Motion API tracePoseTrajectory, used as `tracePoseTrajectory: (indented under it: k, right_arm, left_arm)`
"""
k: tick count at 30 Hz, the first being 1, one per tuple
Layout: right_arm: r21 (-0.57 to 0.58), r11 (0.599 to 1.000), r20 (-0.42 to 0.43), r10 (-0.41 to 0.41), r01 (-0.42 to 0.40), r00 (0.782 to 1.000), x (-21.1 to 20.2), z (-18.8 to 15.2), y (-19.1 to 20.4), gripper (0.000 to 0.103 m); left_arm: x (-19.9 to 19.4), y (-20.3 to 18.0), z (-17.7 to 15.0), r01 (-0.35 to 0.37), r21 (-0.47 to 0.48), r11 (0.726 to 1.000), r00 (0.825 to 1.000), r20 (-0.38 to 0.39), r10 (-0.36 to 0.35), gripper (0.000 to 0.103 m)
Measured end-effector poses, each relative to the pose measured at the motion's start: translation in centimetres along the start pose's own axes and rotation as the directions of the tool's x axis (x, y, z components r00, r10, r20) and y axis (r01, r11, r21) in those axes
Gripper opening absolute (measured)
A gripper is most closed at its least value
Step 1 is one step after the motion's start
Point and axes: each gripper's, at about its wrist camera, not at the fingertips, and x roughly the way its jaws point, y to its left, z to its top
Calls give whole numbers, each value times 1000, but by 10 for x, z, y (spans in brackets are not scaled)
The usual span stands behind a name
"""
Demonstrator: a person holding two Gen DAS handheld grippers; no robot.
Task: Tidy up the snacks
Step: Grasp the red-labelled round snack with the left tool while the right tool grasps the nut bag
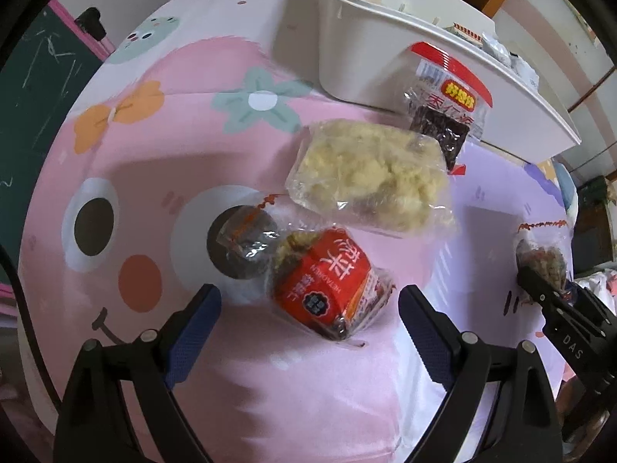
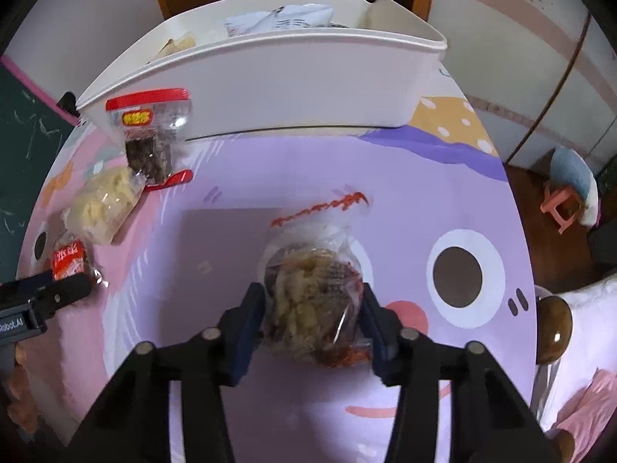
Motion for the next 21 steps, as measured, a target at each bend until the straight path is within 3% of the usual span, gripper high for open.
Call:
tracePoseTrajectory:
  k: [3, 7, 10, 21]
  right_arm:
    - [4, 1000, 10, -9, 8, 1000, -2, -4, 2, 44]
    - [35, 999, 16, 5, -6, 1000, -7, -13, 2, 43]
    - [51, 999, 17, 13, -14, 1000, -8, -16, 4, 42]
    - [32, 998, -1, 58, -58, 998, -19, -33, 16, 39]
  left_arm:
    - [0, -2, -1, -5, 7, 1000, 1000, 16, 5, 89]
    - [-5, -6, -2, 20, 41, 999, 998, 57, -23, 60]
    - [-6, -4, -4, 55, 42, 998, 996, 73, -58, 52]
    - [-18, 10, -31, 124, 30, 992, 988, 91, -126, 46]
